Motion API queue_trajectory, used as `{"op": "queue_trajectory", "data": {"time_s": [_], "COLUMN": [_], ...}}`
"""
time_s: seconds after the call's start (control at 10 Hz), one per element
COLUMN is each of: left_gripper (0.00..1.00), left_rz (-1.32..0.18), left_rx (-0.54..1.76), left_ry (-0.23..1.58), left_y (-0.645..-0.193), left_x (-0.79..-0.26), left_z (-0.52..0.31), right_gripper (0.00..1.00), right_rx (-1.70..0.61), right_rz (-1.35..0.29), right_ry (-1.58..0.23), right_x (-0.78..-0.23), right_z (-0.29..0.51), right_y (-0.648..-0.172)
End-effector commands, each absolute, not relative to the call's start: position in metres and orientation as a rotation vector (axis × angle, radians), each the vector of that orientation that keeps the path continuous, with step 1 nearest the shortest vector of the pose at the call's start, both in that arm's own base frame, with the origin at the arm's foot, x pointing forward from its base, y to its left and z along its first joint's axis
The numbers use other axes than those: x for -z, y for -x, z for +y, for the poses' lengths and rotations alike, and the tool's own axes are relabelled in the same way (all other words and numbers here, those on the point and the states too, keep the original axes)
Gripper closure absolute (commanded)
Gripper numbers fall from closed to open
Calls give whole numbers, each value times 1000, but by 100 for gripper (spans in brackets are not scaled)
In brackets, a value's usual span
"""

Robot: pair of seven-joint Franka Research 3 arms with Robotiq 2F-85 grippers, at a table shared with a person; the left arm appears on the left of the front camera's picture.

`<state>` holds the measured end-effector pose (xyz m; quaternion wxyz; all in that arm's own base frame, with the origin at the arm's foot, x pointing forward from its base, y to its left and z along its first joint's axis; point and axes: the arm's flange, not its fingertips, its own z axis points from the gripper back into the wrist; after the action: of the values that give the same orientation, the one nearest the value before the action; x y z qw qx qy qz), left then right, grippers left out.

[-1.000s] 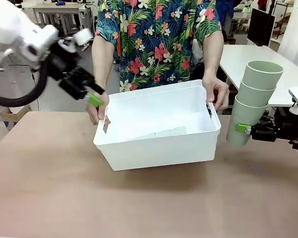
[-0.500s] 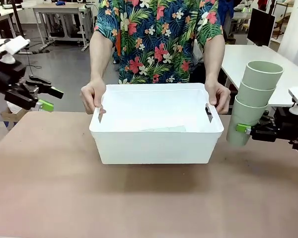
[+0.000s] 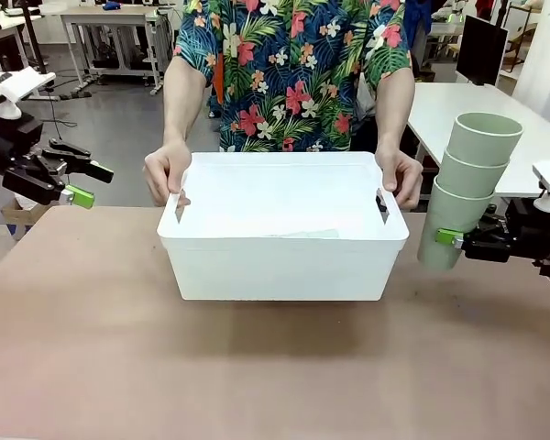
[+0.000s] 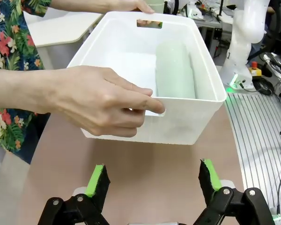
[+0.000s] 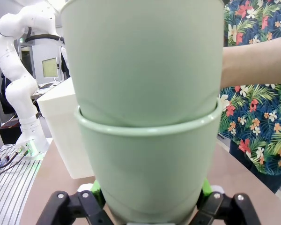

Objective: Stack the cups and store them in the basket.
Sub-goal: Place the stack of Reusable plastic cups into the Pantry Basket.

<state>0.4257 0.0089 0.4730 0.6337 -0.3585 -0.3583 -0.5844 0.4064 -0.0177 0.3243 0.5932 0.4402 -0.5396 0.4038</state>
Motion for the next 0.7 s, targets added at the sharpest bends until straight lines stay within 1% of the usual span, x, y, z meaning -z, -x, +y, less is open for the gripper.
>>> {"op": "queue_trajectory", "data": {"time_s": [0.0,0.6], "left_gripper": [0,0], "left_rz": [-819,-819], "left_rx": [1323,1323], "left_ry": [814,814], "left_y": [-426,-426], "left_x": [-475,-475], "left_z": [8,8], "right_gripper": [15,15], "right_rx": [-947,-947], "right_rz": [-1262,-1262], "right_ry": [-1019,-1019], "right_x": [-329,-329], "right_z": [-17,-17], "right_y": [-406,-406]}}
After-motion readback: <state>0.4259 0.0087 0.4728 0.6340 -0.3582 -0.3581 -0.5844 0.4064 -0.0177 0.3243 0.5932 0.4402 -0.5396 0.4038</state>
